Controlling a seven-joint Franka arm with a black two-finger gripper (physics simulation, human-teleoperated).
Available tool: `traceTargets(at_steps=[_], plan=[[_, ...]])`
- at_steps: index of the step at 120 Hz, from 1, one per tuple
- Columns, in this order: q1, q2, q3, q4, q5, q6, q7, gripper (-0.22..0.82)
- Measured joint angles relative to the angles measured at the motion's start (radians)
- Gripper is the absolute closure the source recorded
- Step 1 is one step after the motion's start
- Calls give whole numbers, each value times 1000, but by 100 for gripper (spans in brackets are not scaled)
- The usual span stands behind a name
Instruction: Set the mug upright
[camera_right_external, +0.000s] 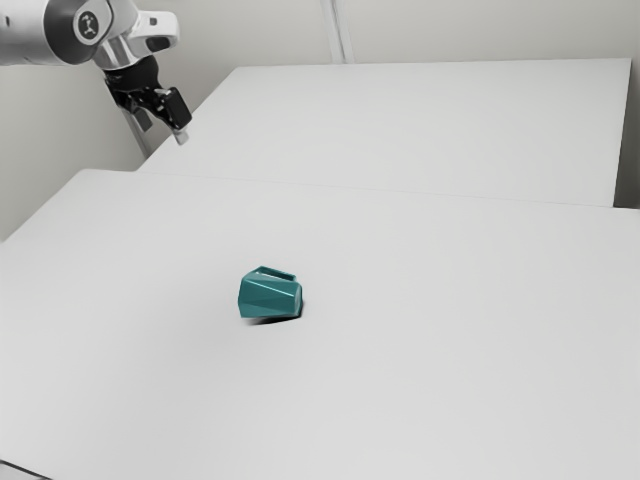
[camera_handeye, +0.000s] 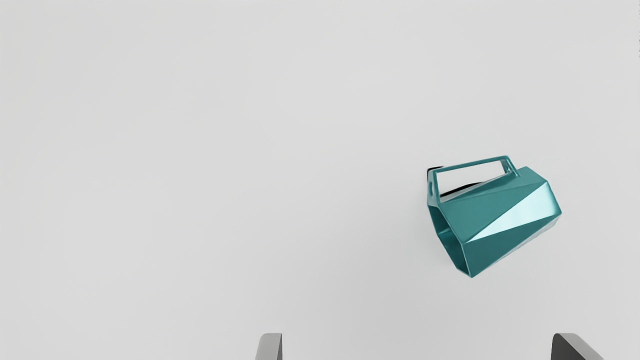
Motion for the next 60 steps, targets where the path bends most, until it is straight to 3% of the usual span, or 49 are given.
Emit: traceTargets(at_steps=[36,60], plan=[[14,-1,1,-19,-3,12,20,2],[15,-19,24,-101,-75,38,27,2]])
